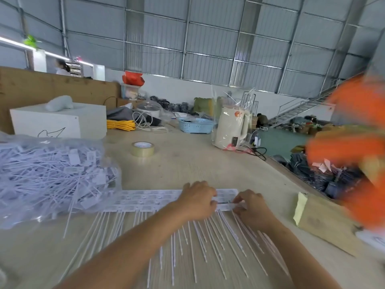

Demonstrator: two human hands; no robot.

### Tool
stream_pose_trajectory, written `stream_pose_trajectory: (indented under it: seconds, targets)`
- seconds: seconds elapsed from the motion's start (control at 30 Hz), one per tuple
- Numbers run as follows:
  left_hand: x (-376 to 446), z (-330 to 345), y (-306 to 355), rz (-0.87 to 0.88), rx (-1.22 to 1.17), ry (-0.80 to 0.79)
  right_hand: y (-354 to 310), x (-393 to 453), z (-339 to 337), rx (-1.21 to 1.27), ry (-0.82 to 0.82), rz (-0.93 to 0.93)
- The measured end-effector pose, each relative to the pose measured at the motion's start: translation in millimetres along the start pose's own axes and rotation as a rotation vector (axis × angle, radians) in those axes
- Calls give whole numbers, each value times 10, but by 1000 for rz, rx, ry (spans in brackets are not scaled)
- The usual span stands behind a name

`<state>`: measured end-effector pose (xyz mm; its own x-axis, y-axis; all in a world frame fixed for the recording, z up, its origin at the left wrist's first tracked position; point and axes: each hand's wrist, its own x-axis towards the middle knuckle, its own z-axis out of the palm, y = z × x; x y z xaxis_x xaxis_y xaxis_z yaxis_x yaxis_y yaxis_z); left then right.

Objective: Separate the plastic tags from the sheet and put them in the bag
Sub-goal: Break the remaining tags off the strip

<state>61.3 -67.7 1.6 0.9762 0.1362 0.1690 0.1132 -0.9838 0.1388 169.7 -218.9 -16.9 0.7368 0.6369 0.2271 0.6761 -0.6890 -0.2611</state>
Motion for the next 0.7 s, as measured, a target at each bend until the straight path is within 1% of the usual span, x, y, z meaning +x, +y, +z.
stream_pose_trajectory:
  seconds: [0.07,0.13,0.27,0.3,0.33,0.4,0.47,0.6,0.67,0.7]
  targets:
    - [93,133,125,39,-95,37,8,-24,-25,178,67,-75]
    - [130,239,146,52,-149,132,13,-40,-87,421,103,-84]
    - [135,282,83,61,-263,363,-11,-42,-225,956,74,52]
    - [140,266,84,77,-266,417,-18,-46,-253,1050,56,105]
    - [145,246,96,98,-264,457,-16,-50,-277,1086,38,146]
    - [154,223,123,154,-234,483,0,-65,-289,1010,2,157]
    - [150,231,141,208,-148,455,16,-88,-271,936,-54,141]
    - [119,223,164,257,-27,465,38,-134,-285,939,-228,55]
    - [101,213,180,273,33,479,44,-145,-305,888,-235,-1]
    - [91,213,183,272,67,478,40,-141,-305,812,-205,-27]
